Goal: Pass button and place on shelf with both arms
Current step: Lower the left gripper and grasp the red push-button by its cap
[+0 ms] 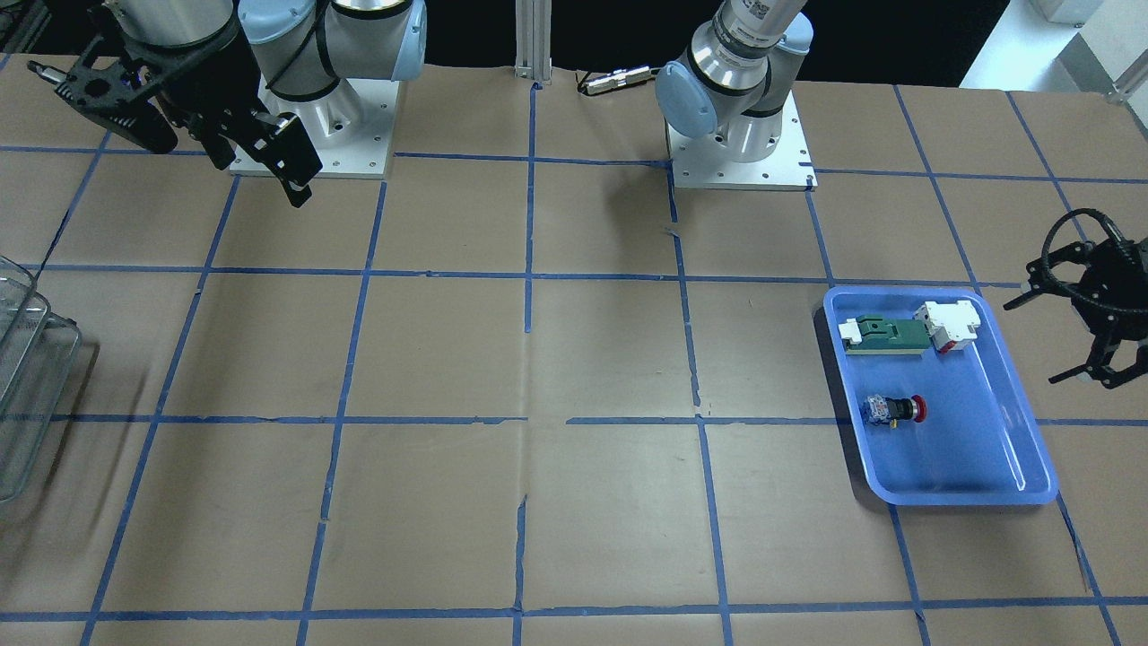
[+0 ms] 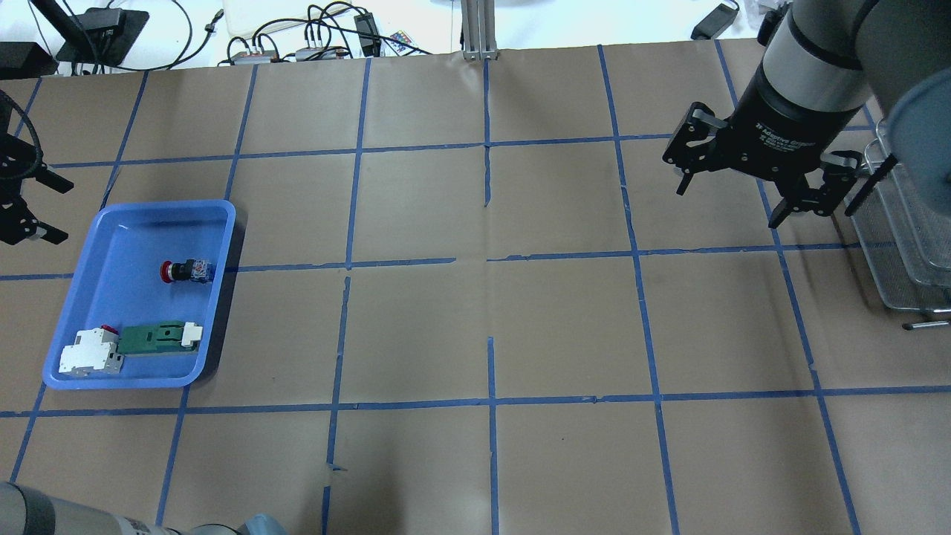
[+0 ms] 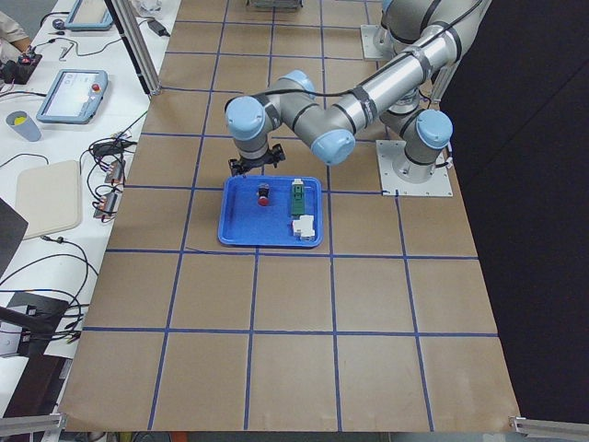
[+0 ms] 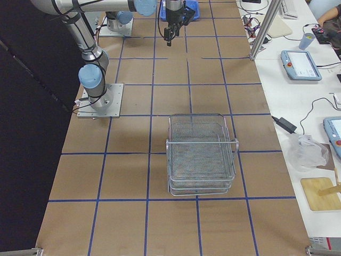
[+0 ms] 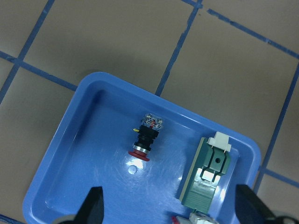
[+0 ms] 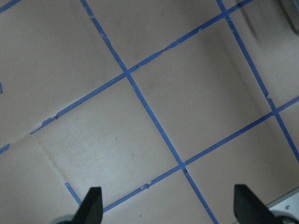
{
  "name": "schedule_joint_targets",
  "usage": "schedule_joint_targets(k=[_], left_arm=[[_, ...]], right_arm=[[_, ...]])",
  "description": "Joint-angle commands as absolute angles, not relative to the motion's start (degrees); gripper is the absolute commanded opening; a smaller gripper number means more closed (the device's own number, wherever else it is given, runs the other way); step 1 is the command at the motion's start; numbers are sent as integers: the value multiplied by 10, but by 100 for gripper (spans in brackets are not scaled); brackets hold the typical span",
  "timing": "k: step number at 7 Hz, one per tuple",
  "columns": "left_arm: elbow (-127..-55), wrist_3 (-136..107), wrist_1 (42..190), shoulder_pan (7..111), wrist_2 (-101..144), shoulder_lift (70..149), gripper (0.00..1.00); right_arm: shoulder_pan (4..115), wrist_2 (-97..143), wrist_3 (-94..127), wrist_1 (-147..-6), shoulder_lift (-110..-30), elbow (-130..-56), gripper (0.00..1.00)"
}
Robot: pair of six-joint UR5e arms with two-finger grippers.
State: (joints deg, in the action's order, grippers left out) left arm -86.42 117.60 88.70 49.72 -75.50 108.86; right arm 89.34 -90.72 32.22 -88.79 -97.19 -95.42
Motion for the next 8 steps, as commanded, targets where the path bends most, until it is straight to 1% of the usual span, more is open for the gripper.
schedule_joint_targets(k=[1,2,3,5,6,7,8], left_arm=[[-862,1302,886,483,-709,1178,100],[-867,1330,886,482,-674,1208,100],[-864,1345,887,482,-668,1234,99],[-878,1426,883,482,-669,1271,99],[-880,1429,883,482,-668,1278,98],[-881,1427,884,482,-667,1280,94],[-880,1428,883,482,-667,1280,69]], right_arm=[[894,-905,467,-903,-969,-954,100],[896,-906,522,-900,-969,-954,100],[899,-907,526,-901,-973,-955,100],[899,-915,516,-890,-966,-955,100],[898,-909,526,-898,-971,-955,100],[898,-906,533,-901,-973,-954,100],[898,-904,556,-901,-976,-953,100]])
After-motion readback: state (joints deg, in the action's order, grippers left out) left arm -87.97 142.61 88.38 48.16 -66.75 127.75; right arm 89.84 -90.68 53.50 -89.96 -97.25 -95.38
